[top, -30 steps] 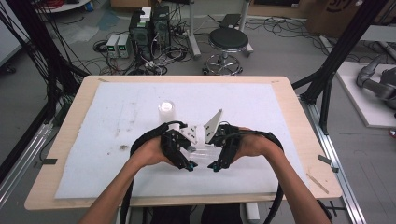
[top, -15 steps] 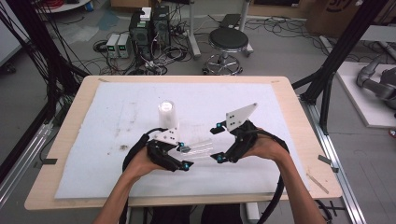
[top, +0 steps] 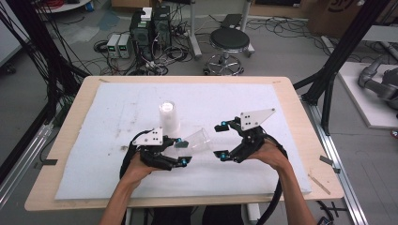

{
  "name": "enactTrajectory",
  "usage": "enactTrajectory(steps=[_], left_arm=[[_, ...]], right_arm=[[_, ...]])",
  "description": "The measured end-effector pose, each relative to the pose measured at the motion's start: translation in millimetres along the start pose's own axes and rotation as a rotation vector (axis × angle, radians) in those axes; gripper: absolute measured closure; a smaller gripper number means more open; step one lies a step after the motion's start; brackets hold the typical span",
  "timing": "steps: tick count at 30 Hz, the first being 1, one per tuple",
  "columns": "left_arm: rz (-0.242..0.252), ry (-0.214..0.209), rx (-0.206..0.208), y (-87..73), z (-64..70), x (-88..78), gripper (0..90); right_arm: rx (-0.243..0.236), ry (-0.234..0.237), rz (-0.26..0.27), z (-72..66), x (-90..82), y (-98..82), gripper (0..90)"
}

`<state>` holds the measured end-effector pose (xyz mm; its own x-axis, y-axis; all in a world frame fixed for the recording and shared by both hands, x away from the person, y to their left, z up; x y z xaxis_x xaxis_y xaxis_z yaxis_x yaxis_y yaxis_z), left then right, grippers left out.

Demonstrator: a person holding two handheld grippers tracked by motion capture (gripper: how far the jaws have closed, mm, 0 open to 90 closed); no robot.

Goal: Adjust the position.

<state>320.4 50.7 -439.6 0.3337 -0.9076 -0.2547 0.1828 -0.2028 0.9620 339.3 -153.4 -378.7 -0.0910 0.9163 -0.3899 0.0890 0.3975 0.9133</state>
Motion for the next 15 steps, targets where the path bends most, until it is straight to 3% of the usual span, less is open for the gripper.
enactTrajectory(steps=[15], left_arm=[[0.057, -0.008, -0.008, 3.2, 3.0, 0.4, 41.5]], right_arm=[[0.014, 0.003, 0.009, 1.0, 6.7, -8.7, 13.0]])
Point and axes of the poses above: each handheld gripper's, and its own axes: x roughly forward along the jaws, y roughly out of its top, z roughly to its right, the point moved 6 cm from there along x, roughly forward along the jaws, and after that the axes turned 9 degrees about y, right-handed, at the moved point
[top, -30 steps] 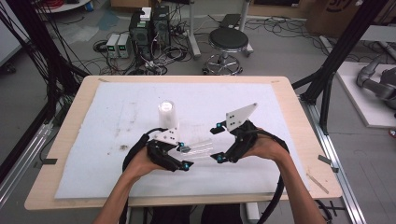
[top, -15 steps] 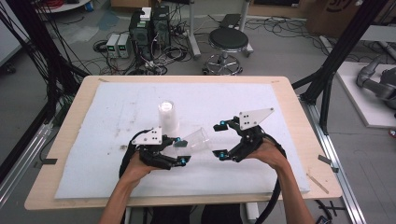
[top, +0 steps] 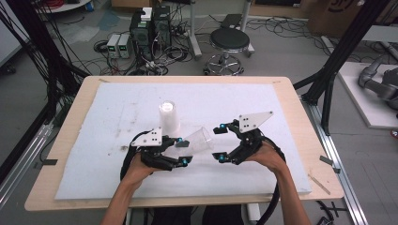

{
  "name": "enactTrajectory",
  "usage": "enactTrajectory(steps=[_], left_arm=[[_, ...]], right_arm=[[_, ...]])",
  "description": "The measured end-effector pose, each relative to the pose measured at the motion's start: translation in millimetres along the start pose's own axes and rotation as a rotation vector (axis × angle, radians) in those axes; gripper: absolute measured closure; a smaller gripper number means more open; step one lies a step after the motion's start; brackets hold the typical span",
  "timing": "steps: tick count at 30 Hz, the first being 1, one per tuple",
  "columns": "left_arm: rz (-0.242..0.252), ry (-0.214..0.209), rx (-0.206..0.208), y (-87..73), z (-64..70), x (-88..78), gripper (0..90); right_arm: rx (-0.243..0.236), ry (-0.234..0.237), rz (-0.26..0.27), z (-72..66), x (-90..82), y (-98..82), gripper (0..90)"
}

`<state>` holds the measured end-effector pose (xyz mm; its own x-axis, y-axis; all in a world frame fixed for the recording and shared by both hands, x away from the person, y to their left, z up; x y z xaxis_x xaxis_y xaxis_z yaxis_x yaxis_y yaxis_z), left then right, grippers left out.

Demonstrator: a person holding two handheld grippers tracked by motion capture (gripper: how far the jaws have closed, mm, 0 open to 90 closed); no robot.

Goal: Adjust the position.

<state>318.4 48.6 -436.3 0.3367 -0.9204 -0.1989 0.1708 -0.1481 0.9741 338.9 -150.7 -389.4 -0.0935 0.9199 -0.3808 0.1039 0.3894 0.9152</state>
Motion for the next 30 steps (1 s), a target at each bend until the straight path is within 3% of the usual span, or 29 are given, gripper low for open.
enactTrajectory(steps=[3, 11, 30], left_arm=[[0.034, -0.006, -0.005, 2.7, 0.6, 0.2, 41.5], [0.057, -0.014, -0.008, 4.5, 2.1, 1.8, 41.5], [0.041, -0.05, 0.027, 8.8, 10.7, 15.7, 41.5]], right_arm=[[-0.002, 0.012, 0.029, -0.3, 3.9, -0.2, 13.0], [0.005, 0.019, 0.113, 1.8, 12.8, 2.3, 13.1], [0.005, 0.071, 0.127, 2.2, 27.2, 6.2, 14.2]])
Point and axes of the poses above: each handheld gripper's, and its own axes: x roughly forward along the jaws, y roughly out of its top, z roughly to its right, the point moved 6 cm from there along x, roughly forward along the jaws, and after that the axes turned 9 degrees about y, right-handed, at the moved point
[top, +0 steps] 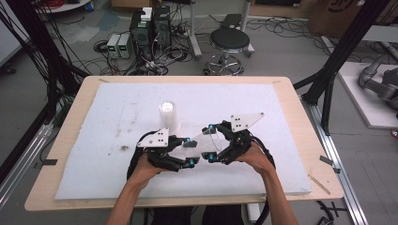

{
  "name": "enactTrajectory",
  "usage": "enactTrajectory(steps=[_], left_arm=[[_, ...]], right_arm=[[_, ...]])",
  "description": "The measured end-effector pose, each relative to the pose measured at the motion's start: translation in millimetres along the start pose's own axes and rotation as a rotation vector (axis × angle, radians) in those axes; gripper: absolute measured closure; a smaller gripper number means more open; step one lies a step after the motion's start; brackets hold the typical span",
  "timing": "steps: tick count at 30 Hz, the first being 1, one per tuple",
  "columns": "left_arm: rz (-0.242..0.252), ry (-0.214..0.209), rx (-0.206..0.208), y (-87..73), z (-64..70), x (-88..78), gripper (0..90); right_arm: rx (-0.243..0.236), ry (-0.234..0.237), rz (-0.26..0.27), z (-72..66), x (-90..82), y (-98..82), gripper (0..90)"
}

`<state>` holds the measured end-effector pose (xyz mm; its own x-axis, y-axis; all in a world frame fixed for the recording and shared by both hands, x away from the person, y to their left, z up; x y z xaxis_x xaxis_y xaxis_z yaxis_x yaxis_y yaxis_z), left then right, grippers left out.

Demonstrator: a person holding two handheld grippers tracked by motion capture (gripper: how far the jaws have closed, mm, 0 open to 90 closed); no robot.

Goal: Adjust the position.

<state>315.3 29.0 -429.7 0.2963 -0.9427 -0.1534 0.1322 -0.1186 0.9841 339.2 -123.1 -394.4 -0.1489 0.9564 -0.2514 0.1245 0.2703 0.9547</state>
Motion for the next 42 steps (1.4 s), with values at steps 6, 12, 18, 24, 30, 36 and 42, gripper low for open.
enactTrajectory(steps=[6, 12, 18, 24, 30, 36, 42], left_arm=[[-0.008, -0.001, 0.0, -0.7, -0.2, 0.3, 41.6], [-0.012, -0.005, 0.006, -1.1, 0.5, 0.5, 41.7], [-0.024, 0.003, -0.031, -0.6, 1.0, 2.0, 27.5], [-0.047, 0.032, -0.03, -0.4, 0.4, -1.3, 6.2], [-0.093, 0.076, -0.011, -2.9, 0.6, -13.1, 6.2], [-0.104, 0.225, -0.017, -17.1, -12.5, -51.0, 6.2], [-0.112, 0.409, -0.046, -35.6, -31.5, -87.5, 6.2]], right_arm=[[-0.009, 0.032, 0.013, -3.2, 0.9, 2.0, 26.8], [-0.03, 0.035, 0.009, -5.1, 0.6, 2.9, 30.8], [-0.037, 0.036, 0.008, -4.7, 0.0, 3.1, 31.7], [-0.027, 0.033, 0.002, -4.6, -1.6, 2.6, 31.8], [-0.006, 0.002, -0.011, -3.2, -7.0, 1.3, 31.7], [0.019, -0.06, -0.037, 2.9, -17.3, -0.1, 31.7], [0.096, -0.165, -0.161, 14.4, -27.5, -1.2, 32.5]])
Point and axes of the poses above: each handheld gripper's, and its own axes: x roughly forward along the jaws, y roughly out of its top, z roughly to its right, the point moved 6 cm from there along x, roughly forward along the jaws, and after that the axes turned 9 degrees about y, right-handed, at the moved point
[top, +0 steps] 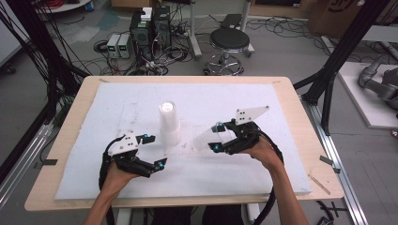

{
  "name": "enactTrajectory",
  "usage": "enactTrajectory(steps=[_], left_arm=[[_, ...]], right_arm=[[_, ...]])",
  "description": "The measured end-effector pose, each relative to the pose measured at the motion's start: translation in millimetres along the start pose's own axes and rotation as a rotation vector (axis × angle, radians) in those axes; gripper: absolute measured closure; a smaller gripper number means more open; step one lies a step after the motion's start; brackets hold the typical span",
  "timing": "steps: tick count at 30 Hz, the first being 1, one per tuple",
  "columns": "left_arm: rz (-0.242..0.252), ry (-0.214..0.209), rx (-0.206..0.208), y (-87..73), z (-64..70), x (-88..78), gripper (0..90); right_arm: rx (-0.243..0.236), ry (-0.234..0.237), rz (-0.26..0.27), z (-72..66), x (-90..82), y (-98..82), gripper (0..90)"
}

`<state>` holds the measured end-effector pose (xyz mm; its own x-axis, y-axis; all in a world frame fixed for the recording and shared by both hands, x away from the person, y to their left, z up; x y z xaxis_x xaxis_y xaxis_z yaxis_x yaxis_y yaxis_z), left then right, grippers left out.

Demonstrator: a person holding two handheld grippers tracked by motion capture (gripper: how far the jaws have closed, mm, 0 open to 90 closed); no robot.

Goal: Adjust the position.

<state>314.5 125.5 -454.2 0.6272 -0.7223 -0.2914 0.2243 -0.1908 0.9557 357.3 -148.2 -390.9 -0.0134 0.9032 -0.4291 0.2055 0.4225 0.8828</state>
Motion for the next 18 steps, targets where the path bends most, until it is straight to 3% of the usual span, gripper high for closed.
enactTrajectory(steps=[1, 4, 6, 7, 8, 10, 12, 15, 18], left_arm=[[0.0, 0.0, 0.0, 0.0, 0.0, 0.0, 6.2], [0.003, 0.081, -0.001, -9.2, -11.2, -8.6, 6.2], [0.009, 0.125, -0.018, -14.0, -17.2, -12.7, 6.2], [0.009, 0.139, -0.023, -16.1, -19.4, -14.0, 6.2], [0.015, 0.164, -0.043, -20.5, -24.5, -16.7, 6.2], [0.016, 0.176, -0.049, -22.5, -27.5, -18.2, 6.2], [0.02, 0.192, -0.054, -24.2, -30.6, -19.3, 6.2], [0.027, 0.213, -0.065, -27.8, -35.3, -21.0, 6.2], [0.017, 0.211, -0.071, -33.2, -37.5, -20.6, 6.2]], right_arm=[[0.011, -0.017, -0.028, 2.4, -0.5, -0.3, 32.6], [0.033, -0.058, -0.083, 7.6, -1.2, -1.1, 32.9], [0.054, -0.142, -0.203, 17.0, -1.4, -4.3, 32.9], [0.054, -0.142, -0.203, 17.0, -1.4, -4.3, 32.9], [0.061, -0.165, -0.24, 21.5, -0.7, -4.5, 32.9], [0.061, -0.18, -0.256, 23.0, -0.7, -4.4, 32.9], [0.069, -0.232, -0.308, 29.2, -0.6, -3.0, 33.1], [0.081, -0.274, -0.345, 34.3, -1.6, -1.7, 33.1], [0.086, -0.292, -0.352, 38.1, -3.0, -0.8, 33.2]])
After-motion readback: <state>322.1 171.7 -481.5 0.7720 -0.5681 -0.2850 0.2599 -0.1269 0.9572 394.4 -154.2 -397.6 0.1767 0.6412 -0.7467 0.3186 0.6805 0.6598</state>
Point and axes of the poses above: each handheld gripper's, and its own axes: x roughly forward along the jaws, y roughly out of its top, z roughly to its right, the point moved 6 cm from there along x, roughly forward along the jaws, and after that the axes turned 9 degrees about y, right-handed, at the moved point
